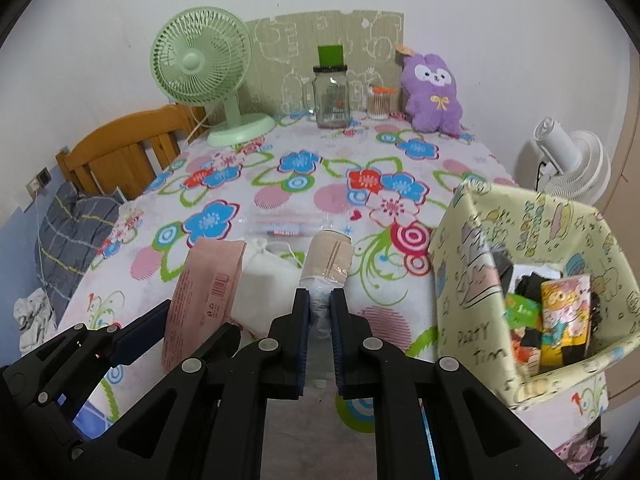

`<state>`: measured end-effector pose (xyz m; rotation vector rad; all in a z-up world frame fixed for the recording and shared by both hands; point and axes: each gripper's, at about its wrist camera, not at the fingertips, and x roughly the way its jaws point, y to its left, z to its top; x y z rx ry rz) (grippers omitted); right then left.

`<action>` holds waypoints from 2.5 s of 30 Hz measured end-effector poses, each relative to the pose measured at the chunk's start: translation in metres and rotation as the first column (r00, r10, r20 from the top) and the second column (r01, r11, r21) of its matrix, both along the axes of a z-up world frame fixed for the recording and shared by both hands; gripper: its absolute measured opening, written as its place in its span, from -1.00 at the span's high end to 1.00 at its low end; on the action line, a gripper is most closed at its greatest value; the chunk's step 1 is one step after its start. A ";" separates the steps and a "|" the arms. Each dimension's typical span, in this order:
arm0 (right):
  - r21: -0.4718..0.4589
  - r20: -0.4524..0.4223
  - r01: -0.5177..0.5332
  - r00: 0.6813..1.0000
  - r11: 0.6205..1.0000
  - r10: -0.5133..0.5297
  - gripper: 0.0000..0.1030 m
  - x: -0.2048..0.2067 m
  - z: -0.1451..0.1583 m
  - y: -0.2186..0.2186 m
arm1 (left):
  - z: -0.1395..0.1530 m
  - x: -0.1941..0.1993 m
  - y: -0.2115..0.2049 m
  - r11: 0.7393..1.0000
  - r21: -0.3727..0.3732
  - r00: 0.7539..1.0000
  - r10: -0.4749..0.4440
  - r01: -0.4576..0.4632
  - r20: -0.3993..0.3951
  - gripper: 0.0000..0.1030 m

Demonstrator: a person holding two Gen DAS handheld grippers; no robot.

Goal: Organize soft objects
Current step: 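Close the left gripper on the pink packet while the right gripper grasps the white roll, then carry the pink packet and white roll with both grippers toward the paper box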

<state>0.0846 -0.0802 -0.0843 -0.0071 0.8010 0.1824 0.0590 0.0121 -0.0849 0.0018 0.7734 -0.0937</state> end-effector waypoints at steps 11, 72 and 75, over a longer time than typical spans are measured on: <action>0.008 0.048 0.002 0.999 1.000 -0.003 0.75 -0.008 0.029 -0.011 | 0.028 -0.006 -0.012 1.000 0.005 0.999 -0.009 0.009 0.049 0.23; 0.001 0.152 0.167 0.975 0.986 -0.165 0.75 0.006 0.073 -0.152 | 0.063 0.024 -0.151 0.976 -0.008 0.967 -0.213 0.216 0.138 0.23; 0.001 0.148 0.181 0.973 0.983 -0.179 0.75 0.005 0.071 -0.160 | 0.061 0.026 -0.159 0.973 -0.009 0.964 -0.229 0.233 0.132 0.23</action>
